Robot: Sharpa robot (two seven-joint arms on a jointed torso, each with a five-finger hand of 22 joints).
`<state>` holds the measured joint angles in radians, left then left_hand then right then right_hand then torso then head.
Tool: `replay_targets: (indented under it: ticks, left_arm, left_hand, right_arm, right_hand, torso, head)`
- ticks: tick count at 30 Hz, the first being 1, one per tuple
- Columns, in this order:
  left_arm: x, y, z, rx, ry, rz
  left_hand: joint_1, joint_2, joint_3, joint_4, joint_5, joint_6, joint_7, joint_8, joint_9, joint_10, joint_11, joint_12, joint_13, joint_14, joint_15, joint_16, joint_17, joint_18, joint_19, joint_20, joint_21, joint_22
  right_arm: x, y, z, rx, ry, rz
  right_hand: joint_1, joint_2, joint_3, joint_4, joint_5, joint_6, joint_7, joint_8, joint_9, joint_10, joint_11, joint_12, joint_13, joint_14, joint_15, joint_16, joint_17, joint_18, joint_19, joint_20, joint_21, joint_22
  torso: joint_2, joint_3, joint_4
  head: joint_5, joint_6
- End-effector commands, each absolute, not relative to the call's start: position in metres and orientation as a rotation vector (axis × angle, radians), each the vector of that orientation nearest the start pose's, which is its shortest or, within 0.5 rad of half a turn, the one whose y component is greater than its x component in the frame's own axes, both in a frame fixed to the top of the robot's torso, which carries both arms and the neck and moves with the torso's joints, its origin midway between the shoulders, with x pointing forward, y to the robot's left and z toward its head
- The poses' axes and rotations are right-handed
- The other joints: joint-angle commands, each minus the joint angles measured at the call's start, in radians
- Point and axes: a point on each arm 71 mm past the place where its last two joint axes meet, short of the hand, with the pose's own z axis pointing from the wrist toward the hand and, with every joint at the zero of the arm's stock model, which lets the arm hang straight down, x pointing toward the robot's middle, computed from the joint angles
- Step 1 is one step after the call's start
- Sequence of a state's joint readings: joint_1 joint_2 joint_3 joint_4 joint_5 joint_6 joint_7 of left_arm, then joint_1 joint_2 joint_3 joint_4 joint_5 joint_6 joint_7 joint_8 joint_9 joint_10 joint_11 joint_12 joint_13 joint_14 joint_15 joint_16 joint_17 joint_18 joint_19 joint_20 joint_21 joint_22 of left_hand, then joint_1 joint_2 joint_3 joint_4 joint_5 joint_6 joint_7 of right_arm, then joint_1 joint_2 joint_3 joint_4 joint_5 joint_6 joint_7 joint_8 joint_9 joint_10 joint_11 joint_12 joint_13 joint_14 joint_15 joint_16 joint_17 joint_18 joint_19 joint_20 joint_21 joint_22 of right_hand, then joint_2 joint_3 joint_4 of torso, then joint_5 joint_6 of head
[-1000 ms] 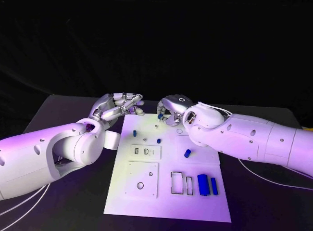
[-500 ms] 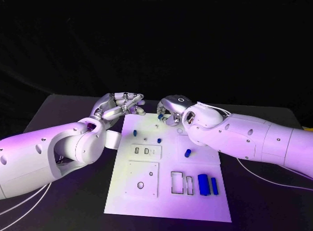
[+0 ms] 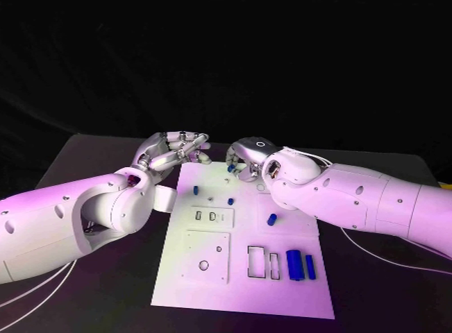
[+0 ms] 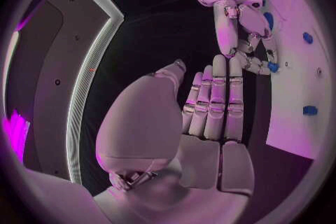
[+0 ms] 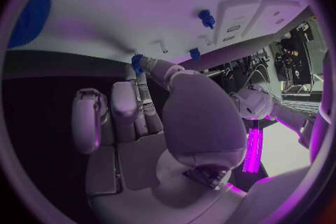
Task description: Assemble the parts on the task board
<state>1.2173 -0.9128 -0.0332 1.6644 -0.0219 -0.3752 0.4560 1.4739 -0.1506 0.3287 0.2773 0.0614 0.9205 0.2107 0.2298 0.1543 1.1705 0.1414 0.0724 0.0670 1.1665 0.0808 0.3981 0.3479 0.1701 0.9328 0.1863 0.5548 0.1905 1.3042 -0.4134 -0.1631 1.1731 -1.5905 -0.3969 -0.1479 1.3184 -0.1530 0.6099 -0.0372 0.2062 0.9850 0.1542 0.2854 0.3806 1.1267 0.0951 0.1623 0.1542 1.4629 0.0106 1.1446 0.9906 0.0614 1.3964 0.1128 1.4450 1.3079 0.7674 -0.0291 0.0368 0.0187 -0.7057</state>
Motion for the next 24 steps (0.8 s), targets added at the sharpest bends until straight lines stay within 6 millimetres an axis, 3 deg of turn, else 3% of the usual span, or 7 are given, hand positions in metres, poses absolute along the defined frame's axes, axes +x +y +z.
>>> replay_targets:
  ticks: [1, 6, 9, 11, 12, 18, 24]
  left_arm:
    - [0.467, 0.203, -0.151, -1.034, 1.348, -1.622]
    - [0.468, 0.204, -0.151, -1.036, 1.347, -1.618]
    - [0.468, 0.205, -0.152, -1.037, 1.347, -1.616]
    - [0.468, 0.206, -0.152, -1.038, 1.346, -1.613]
    - [0.468, 0.206, -0.152, -1.039, 1.345, -1.612]
    - [0.469, 0.21, -0.152, -1.043, 1.341, -1.605]
    - [0.471, 0.216, -0.153, -1.052, 1.332, -1.594]
  left_hand:
    - [-0.006, -0.002, 0.005, 0.002, -0.004, 0.002, 0.004, -0.004, 0.0, -0.004, 0.002, -0.005, 0.002, -0.006, -0.002, 0.004, 0.001, 0.011, -0.004, 0.0, 0.003, 0.001]
    - [-0.007, -0.001, 0.006, 0.002, -0.004, 0.002, 0.004, -0.004, 0.001, -0.004, 0.002, -0.005, 0.002, -0.006, -0.002, 0.004, 0.002, 0.011, -0.004, 0.0, 0.004, 0.001]
    - [-0.007, -0.001, 0.006, 0.002, -0.004, 0.002, 0.004, -0.004, 0.001, -0.004, 0.002, -0.005, 0.002, -0.007, -0.002, 0.004, 0.002, 0.011, -0.004, 0.0, 0.004, 0.001]
    - [-0.007, -0.001, 0.006, 0.002, -0.004, 0.002, 0.004, -0.004, 0.001, -0.004, 0.002, -0.005, 0.002, -0.007, -0.002, 0.004, 0.002, 0.011, -0.004, 0.0, 0.004, 0.001]
    - [-0.007, -0.001, 0.006, 0.002, -0.004, 0.002, 0.004, -0.004, 0.001, -0.004, 0.002, -0.005, 0.002, -0.007, -0.002, 0.004, 0.002, 0.011, -0.004, 0.0, 0.004, 0.001]
    - [-0.007, -0.001, 0.006, 0.002, -0.004, 0.002, 0.004, -0.004, 0.001, -0.004, 0.002, -0.005, 0.002, -0.007, -0.002, 0.004, 0.002, 0.011, -0.004, 0.0, 0.004, 0.001]
    - [-0.007, -0.001, 0.008, 0.002, -0.004, 0.001, 0.004, -0.005, 0.0, -0.005, 0.002, -0.005, 0.002, -0.007, -0.002, 0.005, 0.004, 0.011, -0.005, 0.0, 0.004, 0.001]
  right_arm:
    - [0.535, -0.072, -0.182, -0.406, 1.535, 0.568]
    - [0.537, -0.073, -0.182, -0.401, 1.536, 0.56]
    - [0.537, -0.075, -0.183, -0.398, 1.539, 0.554]
    - [0.537, -0.077, -0.182, -0.395, 1.538, 0.553]
    - [0.537, -0.078, -0.182, -0.394, 1.537, 0.553]
    - [0.529, -0.096, -0.179, -0.367, 1.523, 0.568]
    - [0.52, -0.136, -0.165, -0.27, 1.514, 0.592]
  right_hand:
    - [-0.01, 0.002, 0.0, 0.004, -0.003, -0.008, 0.002, 0.001, 0.001, -0.004, -0.004, 0.002, -0.001, 0.001, -0.003, 0.002, -0.002, -0.004, 0.001, 0.002, 0.0, 0.021]
    - [-0.042, -0.035, -0.001, 0.017, 0.002, -0.109, 0.032, -0.061, -0.014, -0.092, 0.027, -0.037, -0.021, -0.024, 0.021, -0.042, -0.067, 0.013, -0.057, 0.021, -0.046, -0.054]
    - [-0.046, -0.05, -0.024, 0.022, -0.006, -0.199, 0.025, -0.113, -0.025, -0.16, 0.027, -0.045, -0.036, -0.053, 0.025, -0.092, -0.137, 0.034, -0.122, 0.028, -0.106, -0.142]
    - [-0.046, -0.054, -0.038, 0.023, -0.002, -0.206, 0.034, -0.117, -0.021, -0.184, 0.032, -0.039, -0.04, -0.068, 0.028, -0.109, -0.16, 0.041, -0.151, 0.031, -0.134, -0.178]
    - [-0.045, -0.056, -0.045, 0.023, 0.002, -0.211, 0.024, -0.119, -0.02, -0.191, 0.032, -0.034, -0.041, -0.072, 0.028, -0.11, -0.164, 0.042, -0.154, 0.032, -0.139, -0.182]
    - [-0.047, -0.055, -0.06, 0.028, 0.009, -0.186, 0.019, -0.106, -0.009, -0.188, 0.028, -0.009, -0.039, -0.071, 0.026, -0.103, -0.165, 0.041, -0.146, 0.03, -0.139, -0.176]
    - [-0.048, -0.051, -0.057, 0.039, 0.038, -0.12, 0.028, -0.08, 0.008, -0.114, 0.022, 0.063, -0.026, -0.032, 0.02, -0.04, -0.107, 0.023, -0.08, 0.022, -0.092, -0.095]
  torso:
    - [-0.001, 0.0005, -0.0005]
    - [0.0, 0.0006, -0.0011]
    - [-0.001, 0.0006, -0.0013]
    - [0.0, 0.0009, -0.0016]
    - [-0.001, 0.0011, -0.0021]
    - [-0.004, 0.0022, -0.0043]
    - [-0.01, 0.0051, -0.0148]
  head:
    - [0.0, -0.001]
    - [0.001, 0.002]
    - [-0.001, -0.001]
    - [-0.001, -0.003]
    - [-0.001, -0.003]
    - [-0.005, -0.001]
    - [-0.005, 0.005]
